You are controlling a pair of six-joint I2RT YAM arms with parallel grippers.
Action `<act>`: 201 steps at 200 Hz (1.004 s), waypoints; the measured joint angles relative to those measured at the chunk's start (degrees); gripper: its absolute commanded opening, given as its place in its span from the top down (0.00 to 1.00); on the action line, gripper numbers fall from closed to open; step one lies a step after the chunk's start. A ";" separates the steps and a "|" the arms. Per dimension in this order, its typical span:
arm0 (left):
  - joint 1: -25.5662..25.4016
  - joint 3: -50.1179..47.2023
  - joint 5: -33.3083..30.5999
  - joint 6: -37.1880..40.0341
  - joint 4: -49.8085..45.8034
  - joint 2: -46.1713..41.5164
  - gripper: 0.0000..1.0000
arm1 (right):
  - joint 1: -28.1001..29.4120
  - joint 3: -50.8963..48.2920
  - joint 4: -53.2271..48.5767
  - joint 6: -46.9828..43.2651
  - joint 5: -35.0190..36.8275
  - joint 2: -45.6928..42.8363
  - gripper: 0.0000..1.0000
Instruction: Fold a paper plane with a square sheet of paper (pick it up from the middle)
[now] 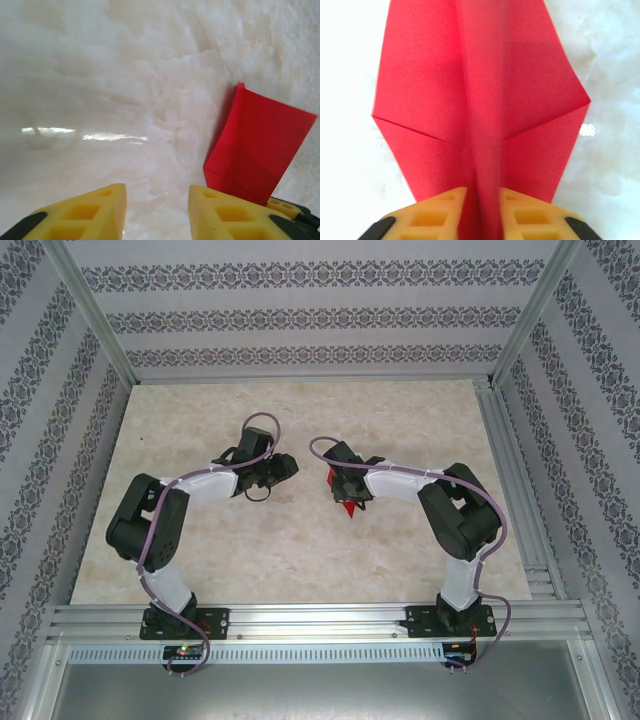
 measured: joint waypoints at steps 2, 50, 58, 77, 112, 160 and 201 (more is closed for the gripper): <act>0.13 -0.15 -0.35 0.09 -0.24 -0.39 0.53 | 0.04 0.00 -0.04 -0.07 0.07 0.00 0.85; 3.37 -2.27 -7.41 1.88 -6.75 -9.03 0.30 | 2.05 5.57 -3.56 -0.50 1.53 -0.02 0.93; 4.02 -2.69 -8.57 2.10 -7.82 -10.51 0.28 | 2.38 7.56 -3.69 -0.72 1.55 0.04 0.93; 5.55 -3.93 -11.17 2.75 -9.92 -13.81 0.23 | 2.40 12.17 -3.63 -1.40 1.53 1.14 0.93; 7.32 -6.27 -14.80 3.82 -13.05 -18.03 0.15 | 2.38 19.80 -3.30 -2.16 1.55 8.00 0.92; 7.80 -7.56 -18.56 5.64 -16.22 -21.24 0.06 | 2.38 26.36 -4.83 -2.86 1.44 16.57 0.86; 8.22 -7.74 -21.40 7.19 -17.92 -23.61 0.01 | 2.38 28.94 -7.41 -3.17 0.74 17.42 0.70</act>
